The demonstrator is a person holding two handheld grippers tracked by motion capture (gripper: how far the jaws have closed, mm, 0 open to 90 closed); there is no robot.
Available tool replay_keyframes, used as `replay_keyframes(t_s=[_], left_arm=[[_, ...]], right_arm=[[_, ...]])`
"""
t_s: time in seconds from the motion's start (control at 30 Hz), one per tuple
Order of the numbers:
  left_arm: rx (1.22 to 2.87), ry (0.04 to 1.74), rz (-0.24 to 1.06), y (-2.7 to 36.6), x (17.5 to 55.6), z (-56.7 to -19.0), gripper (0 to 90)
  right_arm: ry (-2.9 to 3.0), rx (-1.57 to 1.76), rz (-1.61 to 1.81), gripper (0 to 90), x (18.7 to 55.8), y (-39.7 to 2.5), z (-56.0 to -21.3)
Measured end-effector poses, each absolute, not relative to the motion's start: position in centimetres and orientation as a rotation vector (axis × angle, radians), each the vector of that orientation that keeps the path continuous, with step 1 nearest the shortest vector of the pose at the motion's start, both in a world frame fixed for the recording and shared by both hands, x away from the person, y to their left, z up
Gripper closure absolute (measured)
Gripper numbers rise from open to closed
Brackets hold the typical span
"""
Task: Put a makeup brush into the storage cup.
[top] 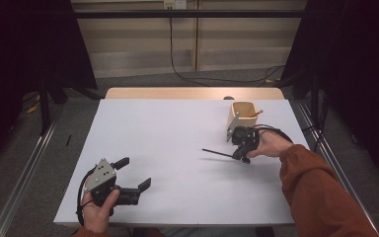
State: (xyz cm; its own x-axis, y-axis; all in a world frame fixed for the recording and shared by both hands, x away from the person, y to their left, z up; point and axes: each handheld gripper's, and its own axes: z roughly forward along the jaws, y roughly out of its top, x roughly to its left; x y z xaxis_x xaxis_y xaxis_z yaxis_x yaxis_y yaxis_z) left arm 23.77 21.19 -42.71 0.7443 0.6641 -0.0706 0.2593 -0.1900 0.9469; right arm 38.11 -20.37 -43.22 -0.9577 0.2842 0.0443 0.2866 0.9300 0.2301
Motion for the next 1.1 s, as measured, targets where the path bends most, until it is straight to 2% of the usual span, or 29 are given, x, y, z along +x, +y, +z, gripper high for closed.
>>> replay_keyframes(t_s=[0.47, 1.1], left_arm=[[1.758, 0.734, 0.43, 21.3, 23.7, -42.7, 1.5], [1.762, 0.728, 0.427, 21.2, 23.8, -42.7, 1.5]], right_arm=[[-3.084, -0.645, -0.614, 86.3, 37.7, -21.7, -42.7], [-2.953, -0.851, -1.141, 86.3, 35.9, -23.9, -41.6]])
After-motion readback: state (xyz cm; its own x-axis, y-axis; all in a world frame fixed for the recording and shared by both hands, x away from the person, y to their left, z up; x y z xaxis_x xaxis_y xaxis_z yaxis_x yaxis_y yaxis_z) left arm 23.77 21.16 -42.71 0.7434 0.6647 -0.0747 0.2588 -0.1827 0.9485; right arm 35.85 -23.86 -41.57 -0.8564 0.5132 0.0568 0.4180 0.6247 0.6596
